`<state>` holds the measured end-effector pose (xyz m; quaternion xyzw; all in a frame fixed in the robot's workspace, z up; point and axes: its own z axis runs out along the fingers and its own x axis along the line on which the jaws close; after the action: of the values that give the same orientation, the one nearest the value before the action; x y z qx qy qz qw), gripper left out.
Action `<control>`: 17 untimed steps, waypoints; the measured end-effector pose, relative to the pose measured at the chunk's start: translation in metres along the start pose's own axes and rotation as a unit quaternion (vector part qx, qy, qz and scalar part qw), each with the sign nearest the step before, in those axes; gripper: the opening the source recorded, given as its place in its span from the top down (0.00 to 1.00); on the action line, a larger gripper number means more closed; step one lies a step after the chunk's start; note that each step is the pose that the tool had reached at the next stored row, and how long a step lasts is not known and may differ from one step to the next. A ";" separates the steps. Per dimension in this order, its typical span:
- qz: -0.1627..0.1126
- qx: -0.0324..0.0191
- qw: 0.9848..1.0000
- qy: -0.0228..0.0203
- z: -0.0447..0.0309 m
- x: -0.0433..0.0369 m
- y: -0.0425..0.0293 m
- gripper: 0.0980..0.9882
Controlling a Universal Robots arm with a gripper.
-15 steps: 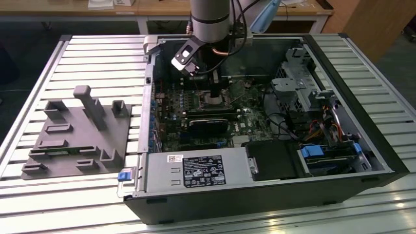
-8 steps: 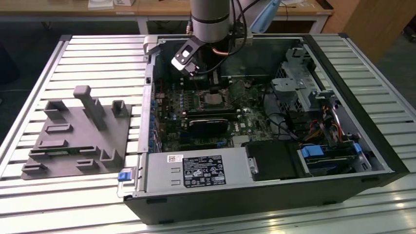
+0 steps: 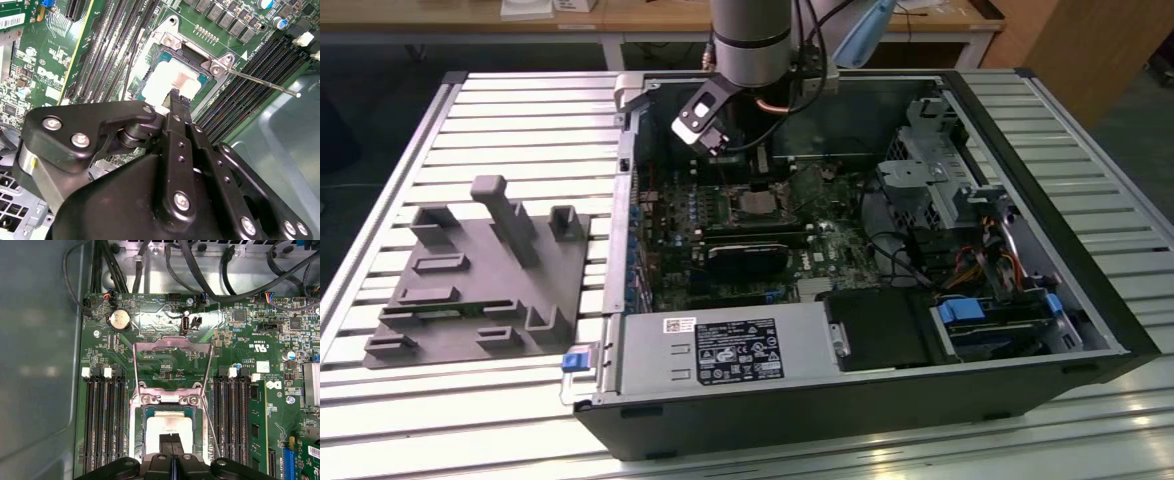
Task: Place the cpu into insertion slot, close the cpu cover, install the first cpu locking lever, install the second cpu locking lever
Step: 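Place the cpu into insertion slot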
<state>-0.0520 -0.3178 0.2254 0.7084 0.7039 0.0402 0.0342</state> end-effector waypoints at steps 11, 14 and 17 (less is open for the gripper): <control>0.002 0.042 0.999 0.001 0.0017 -0.0001 0.0084 0.99; 0.002 0.042 0.999 0.001 0.0028 -0.0001 0.0175 0.99; 0.002 0.042 0.999 0.001 0.0047 -0.0001 0.0214 0.99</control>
<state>-0.0302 -0.3180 0.2229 0.7102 0.7039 0.0116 0.0032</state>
